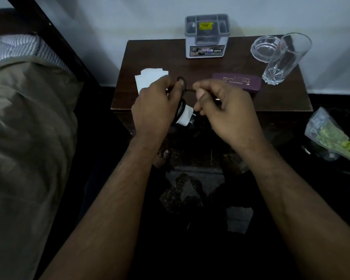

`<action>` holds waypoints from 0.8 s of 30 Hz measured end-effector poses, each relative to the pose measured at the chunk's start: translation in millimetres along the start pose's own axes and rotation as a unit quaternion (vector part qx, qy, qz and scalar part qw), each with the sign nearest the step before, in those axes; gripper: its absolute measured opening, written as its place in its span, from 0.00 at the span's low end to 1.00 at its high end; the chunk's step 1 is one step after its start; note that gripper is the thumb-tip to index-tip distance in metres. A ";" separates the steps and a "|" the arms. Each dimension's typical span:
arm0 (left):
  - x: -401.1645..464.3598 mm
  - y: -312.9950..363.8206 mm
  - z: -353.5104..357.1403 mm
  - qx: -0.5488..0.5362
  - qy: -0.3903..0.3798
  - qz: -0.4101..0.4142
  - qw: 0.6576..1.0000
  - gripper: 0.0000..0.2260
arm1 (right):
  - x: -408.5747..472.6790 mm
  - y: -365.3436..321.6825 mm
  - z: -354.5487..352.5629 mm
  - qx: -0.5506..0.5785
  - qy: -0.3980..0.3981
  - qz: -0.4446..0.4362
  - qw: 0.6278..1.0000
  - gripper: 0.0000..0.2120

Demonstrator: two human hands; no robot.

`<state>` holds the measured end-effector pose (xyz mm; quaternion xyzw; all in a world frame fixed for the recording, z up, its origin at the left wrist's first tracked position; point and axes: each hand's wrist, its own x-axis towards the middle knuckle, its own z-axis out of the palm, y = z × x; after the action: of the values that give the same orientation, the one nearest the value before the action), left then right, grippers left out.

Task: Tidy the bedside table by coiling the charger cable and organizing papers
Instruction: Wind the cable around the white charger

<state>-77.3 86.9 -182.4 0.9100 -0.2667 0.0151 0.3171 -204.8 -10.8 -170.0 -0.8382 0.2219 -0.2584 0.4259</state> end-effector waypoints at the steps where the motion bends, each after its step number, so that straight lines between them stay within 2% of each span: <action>1: 0.5 -0.2 -0.7 -0.024 -0.009 -0.002 1.000 0.18 | -2.0 -2.9 1.2 -0.004 0.013 -0.029 0.999 0.09; 3: 0.8 -0.3 -2.2 -0.066 -0.027 0.009 0.997 0.16 | -3.6 -4.7 2.6 -0.004 0.020 -0.066 0.998 0.07; 6: 0.5 0.9 -3.0 -0.108 -0.016 0.016 0.994 0.17 | -1.6 -6.0 -0.3 0.099 -0.008 -0.055 0.993 0.09; 7: 0.6 1.4 -2.2 -0.116 -0.008 0.019 0.993 0.18 | 0.0 -6.0 -2.7 0.101 -0.005 -0.064 0.993 0.11; 10: 0.0 3.5 0.8 -0.162 -0.016 0.040 0.986 0.19 | 3.4 -2.7 -6.3 -0.014 0.013 -0.111 0.994 0.12; 12: -1.2 5.3 2.7 -0.198 -0.034 0.049 0.978 0.20 | 2.7 -2.2 -5.0 -0.016 0.005 -0.111 0.994 0.14; 14: -1.1 6.4 3.5 -0.216 -0.035 0.040 0.975 0.20 | 3.3 -4.2 -5.2 0.022 0.008 -0.068 0.997 0.17; 16: 0.5 5.8 2.5 -0.232 -0.029 0.028 0.972 0.21 | 6.6 -2.1 -7.7 0.069 -0.001 0.012 0.998 0.19; 19: 1.2 4.1 0.1 -0.225 -0.021 0.042 0.973 0.20 | 8.8 5.2 -10.5 0.134 -0.093 0.105 0.981 0.20; 21: -1.7 4.1 -1.1 -0.199 -0.030 0.068 0.977 0.19 | 6.7 8.0 -7.8 0.132 -0.128 0.116 0.976 0.20; 24: -5.7 6.0 -2.6 -0.135 -0.031 0.094 0.986 0.19 | 4.4 9.0 -8.5 0.106 -0.131 0.096 0.981 0.19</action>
<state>-84.8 87.2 -178.0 0.8296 -0.3604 -0.0198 0.4261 -208.0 -23.4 -172.1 -0.7893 0.2151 -0.1266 0.5609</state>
